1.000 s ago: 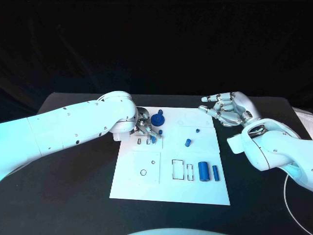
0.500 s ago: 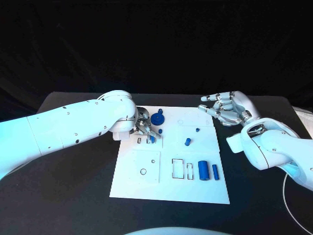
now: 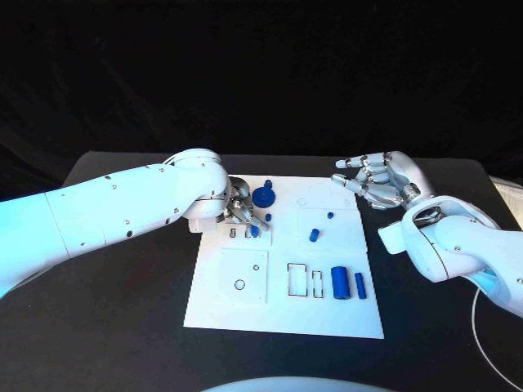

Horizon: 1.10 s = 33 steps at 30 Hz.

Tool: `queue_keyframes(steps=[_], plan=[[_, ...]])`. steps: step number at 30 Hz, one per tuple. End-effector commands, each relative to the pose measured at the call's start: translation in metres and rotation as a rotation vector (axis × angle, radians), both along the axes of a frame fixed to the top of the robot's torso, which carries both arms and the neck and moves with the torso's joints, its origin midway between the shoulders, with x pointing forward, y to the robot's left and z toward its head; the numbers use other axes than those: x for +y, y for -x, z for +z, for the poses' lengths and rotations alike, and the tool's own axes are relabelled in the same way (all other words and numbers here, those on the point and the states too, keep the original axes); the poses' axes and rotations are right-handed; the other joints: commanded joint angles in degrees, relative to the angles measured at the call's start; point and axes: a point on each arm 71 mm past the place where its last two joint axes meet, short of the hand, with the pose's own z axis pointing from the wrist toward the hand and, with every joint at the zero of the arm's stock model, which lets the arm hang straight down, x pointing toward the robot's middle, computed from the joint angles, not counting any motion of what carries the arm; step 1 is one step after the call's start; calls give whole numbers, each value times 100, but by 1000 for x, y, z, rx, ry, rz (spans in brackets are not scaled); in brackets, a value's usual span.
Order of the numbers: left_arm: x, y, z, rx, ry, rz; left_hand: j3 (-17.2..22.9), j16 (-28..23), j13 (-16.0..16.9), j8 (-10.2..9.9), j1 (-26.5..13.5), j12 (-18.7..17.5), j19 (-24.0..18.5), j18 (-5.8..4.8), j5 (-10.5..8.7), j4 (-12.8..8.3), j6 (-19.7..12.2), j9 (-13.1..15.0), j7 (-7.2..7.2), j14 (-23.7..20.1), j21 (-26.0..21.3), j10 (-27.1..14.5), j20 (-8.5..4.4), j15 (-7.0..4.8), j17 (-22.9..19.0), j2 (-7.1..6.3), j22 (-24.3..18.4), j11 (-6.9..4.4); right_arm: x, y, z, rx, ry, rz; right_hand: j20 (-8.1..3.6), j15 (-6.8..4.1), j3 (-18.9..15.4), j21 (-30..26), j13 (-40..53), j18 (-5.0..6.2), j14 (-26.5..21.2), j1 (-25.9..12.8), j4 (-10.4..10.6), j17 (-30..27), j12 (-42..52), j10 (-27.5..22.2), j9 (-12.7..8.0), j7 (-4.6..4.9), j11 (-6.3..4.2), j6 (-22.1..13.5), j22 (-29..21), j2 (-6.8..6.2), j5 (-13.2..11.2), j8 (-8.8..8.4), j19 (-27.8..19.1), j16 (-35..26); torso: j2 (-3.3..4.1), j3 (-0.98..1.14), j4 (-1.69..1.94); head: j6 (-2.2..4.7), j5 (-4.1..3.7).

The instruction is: Assemble the parts on the task board

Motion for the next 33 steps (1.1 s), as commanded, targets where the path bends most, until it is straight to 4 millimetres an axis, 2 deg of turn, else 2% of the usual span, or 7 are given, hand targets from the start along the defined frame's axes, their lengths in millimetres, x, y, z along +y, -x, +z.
queue_keyframes(steps=[1, 13, 33], plan=[[-2, 1, 0, 16, -1, -10, -56, 17, 0, 32, -130, 10, 46, -36, -18, 89, -40, 34, 16, 592, 20, 20, -23, -11, 1507, -79, 409, 18, 2, 0, -1, 0, 6, 16, -5, 35, -14, -26, 8, 58, 290, -11, 25, 109, 29, -20, 9, -15, -8, -11, 6, 29, 13, 9, -31, -22, 0, 0, -1, -2, -1], [0, 1, -1, 17, -3, -7, -244, 17, 20, 26, -363, 25, 52, -38, -19, 114, -27, 118, 11, 592, 27, 35, -16, -9, 1507, -194, 434, 16, 2, 1, -3, 8, 2, 16, -6, 33, -23, -26, 4, 58, 293, -17, 30, 115, 32, -17, 10, -16, -10, -6, 6, 34, 25, 11, -29, -19, 3, 2, -2, 0, -3], [2, 2, -1, 24, -7, -13, -369, 17, 15, 34, -440, 21, 62, -43, -21, 107, -7, 179, -1, 592, 40, 38, -19, -14, 1507, -269, 461, 8, 2, 1, -6, 21, 2, 21, -7, 33, -30, -26, 3, 58, 293, -26, 35, 112, 36, -15, 10, -16, -9, -4, 7, 34, 26, 12, -28, -22, 2, 1, -1, -4, -8]])
